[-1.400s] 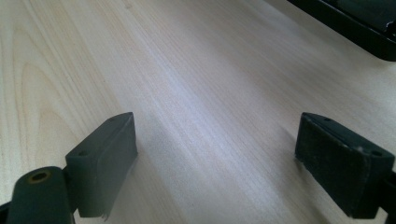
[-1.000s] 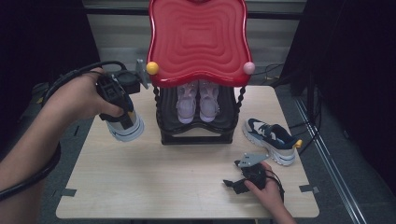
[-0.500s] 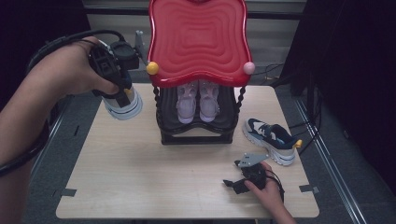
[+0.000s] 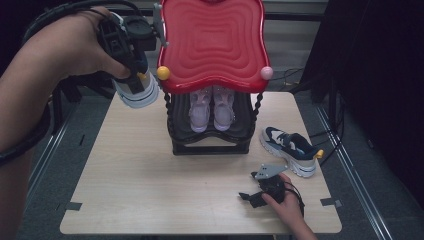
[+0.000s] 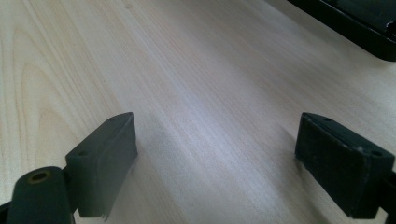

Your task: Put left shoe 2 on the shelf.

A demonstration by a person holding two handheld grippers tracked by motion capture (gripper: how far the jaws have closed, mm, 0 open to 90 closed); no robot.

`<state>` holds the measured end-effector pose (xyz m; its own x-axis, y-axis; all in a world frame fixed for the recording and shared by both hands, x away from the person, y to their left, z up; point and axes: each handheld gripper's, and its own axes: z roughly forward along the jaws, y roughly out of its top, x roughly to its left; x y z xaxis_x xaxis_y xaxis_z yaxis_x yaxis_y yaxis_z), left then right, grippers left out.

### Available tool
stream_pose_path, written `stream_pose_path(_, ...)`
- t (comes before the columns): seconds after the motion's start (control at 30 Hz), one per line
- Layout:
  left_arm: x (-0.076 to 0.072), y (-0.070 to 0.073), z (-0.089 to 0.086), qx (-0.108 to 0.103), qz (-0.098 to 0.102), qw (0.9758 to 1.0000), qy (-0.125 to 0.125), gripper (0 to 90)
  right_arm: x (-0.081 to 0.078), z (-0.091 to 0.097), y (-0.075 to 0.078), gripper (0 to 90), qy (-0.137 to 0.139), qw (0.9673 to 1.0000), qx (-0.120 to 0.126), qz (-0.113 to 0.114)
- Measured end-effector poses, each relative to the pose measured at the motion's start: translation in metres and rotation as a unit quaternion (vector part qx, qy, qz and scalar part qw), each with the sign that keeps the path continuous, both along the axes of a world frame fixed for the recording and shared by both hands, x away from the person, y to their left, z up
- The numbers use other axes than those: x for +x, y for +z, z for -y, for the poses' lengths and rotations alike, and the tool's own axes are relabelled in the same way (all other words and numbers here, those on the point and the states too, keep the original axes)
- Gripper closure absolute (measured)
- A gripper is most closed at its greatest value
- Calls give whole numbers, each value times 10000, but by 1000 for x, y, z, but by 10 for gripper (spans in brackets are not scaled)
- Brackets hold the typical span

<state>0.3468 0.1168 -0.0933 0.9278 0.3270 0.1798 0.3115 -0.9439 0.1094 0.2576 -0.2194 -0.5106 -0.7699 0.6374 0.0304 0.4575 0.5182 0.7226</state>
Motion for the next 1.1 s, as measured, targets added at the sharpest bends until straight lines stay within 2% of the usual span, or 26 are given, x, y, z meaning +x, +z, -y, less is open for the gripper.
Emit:
stream_pose_path(0.3, -2, 21, 19, 43, 262, 9990, -359, 744, 0, 0, 0, 123, -1, 10000, -1, 3)
stream_pose_path(0.37, -1, 22, 23, -12, 343, 9987, -377, 744, 0, 0, 0, 123, 5, 10000, -4, 11)
stream_pose_path(0.53, 1, 23, 35, 88, 447, 9974, -551, 744, 0, 0, 0, 124, 6, 10000, -3, 8)
stream_pose_path(0.83, 10, 23, 57, 128, 736, 9936, -843, 744, 0, 0, 0, 123, 5, 10000, -2, 7)
stream_pose_path(1.0, 17, 19, 69, 208, 992, 9900, -986, 743, 0, 0, 0, 123, 7, 10000, -2, 8)
stream_pose_path(1.1, 21, 17, 76, 280, 1042, 9885, -1057, 742, 0, 0, 0, 123, 12, 10000, -3, 10)
